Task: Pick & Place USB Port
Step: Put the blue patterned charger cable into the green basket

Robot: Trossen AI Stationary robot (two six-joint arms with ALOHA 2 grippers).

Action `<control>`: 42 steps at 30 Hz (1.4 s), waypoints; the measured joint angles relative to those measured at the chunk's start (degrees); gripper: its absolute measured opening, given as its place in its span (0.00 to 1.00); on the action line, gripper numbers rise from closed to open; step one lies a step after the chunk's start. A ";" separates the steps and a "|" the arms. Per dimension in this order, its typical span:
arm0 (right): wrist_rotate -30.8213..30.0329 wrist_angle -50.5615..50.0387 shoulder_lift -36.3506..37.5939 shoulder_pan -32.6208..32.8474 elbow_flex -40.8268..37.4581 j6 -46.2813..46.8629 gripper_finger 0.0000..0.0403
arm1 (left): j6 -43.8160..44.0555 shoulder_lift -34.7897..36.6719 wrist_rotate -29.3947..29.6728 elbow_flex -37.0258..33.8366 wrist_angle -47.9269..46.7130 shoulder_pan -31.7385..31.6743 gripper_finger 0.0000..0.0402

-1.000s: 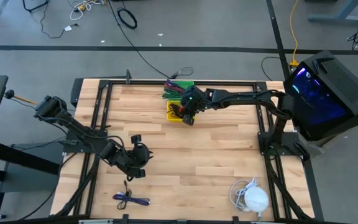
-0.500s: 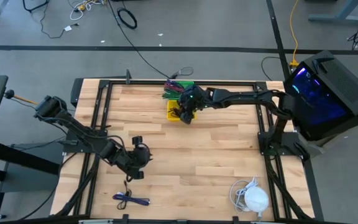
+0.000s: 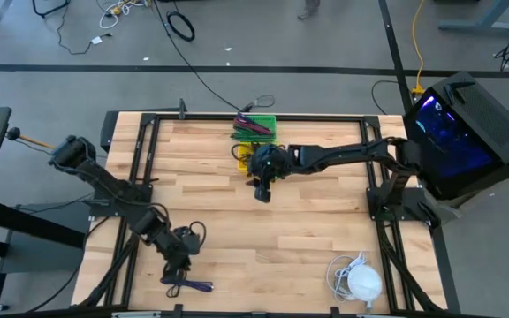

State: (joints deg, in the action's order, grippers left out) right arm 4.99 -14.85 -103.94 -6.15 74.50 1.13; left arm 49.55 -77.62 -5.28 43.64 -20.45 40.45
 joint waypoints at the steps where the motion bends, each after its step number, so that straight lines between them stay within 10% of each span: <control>1: -0.01 0.02 0.00 0.51 0.00 -0.01 0.34 | 1.94 0.00 0.04 0.00 0.00 0.70 0.20; 25: -0.07 0.27 0.00 4.55 0.00 1.33 0.33 | 9.55 -19.97 -7.70 2.75 7.64 4.04 0.34; 32: -0.07 0.28 0.00 4.55 0.00 0.98 0.33 | 3.03 -21.15 -7.89 6.78 3.83 2.80 0.07; 42: -2.18 0.26 -0.02 4.52 -0.02 0.69 0.33 | -5.83 -21.00 -3.74 16.23 -6.50 0.02 0.06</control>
State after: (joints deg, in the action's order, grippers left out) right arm 2.81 -14.59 -103.96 -1.63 74.48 1.82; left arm 43.72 -98.63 -9.02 59.87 -26.95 40.47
